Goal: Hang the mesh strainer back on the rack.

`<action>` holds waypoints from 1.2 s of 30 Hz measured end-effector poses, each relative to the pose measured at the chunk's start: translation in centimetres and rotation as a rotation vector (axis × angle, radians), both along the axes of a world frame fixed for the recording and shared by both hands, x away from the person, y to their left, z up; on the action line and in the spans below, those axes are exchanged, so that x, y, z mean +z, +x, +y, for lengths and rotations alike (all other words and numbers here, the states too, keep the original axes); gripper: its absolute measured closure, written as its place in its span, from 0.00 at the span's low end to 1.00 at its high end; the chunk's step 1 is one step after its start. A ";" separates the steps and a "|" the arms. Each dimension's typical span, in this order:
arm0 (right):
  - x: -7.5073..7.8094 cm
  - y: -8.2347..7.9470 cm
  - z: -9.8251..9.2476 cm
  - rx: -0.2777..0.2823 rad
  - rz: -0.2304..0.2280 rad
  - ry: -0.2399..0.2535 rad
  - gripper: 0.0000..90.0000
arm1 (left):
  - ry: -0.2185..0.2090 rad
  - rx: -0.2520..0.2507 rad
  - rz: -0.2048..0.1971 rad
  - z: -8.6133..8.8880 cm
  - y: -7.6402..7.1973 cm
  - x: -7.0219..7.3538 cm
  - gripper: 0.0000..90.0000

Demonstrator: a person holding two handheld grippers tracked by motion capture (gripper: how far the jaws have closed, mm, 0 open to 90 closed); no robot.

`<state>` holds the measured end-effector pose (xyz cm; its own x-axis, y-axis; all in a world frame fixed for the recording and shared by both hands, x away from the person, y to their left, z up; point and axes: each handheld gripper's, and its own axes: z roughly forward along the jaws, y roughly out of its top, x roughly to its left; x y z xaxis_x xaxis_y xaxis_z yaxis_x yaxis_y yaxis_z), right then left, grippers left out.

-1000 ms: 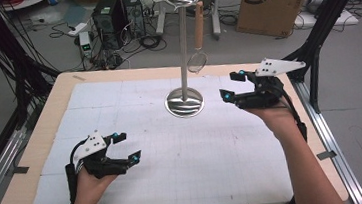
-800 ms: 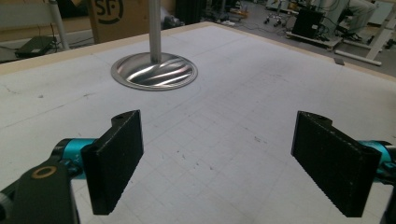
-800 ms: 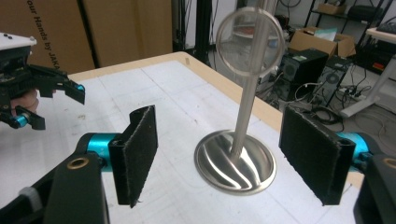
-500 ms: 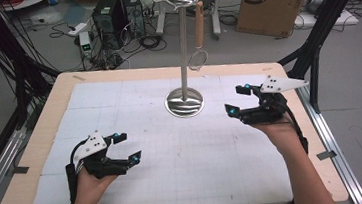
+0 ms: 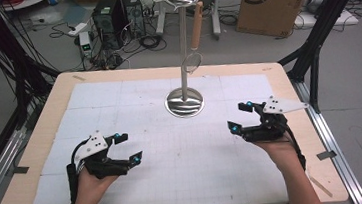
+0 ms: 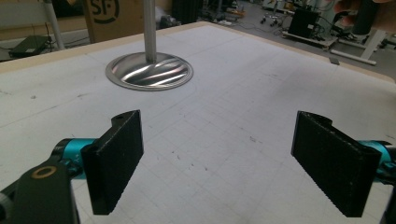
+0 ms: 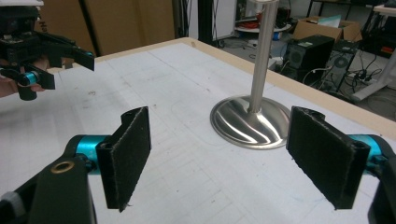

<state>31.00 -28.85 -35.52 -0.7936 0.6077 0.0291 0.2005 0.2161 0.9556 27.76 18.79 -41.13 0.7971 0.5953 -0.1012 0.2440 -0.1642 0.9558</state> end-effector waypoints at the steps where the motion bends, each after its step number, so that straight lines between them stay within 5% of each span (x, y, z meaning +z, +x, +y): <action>1: -0.2 0.0 -0.1 -0.003 -0.002 -0.001 0.24 | 0.002 -0.001 0.000 0.0 0.0 0.0 0.19; 10: -1.8 -0.7 -0.6 -0.016 0.033 0.016 0.23 | 0.009 -0.002 0.004 -0.1 0.1 -0.2 0.19; 23: -4.0 -1.3 -1.1 -0.033 0.076 -0.025 0.21 | 0.002 -0.002 0.006 -0.1 0.1 -0.3 0.19; 36: -4.6 -1.5 -0.3 -0.003 0.094 -0.020 0.21 | -0.008 0.007 -0.008 0.2 0.3 -0.2 0.19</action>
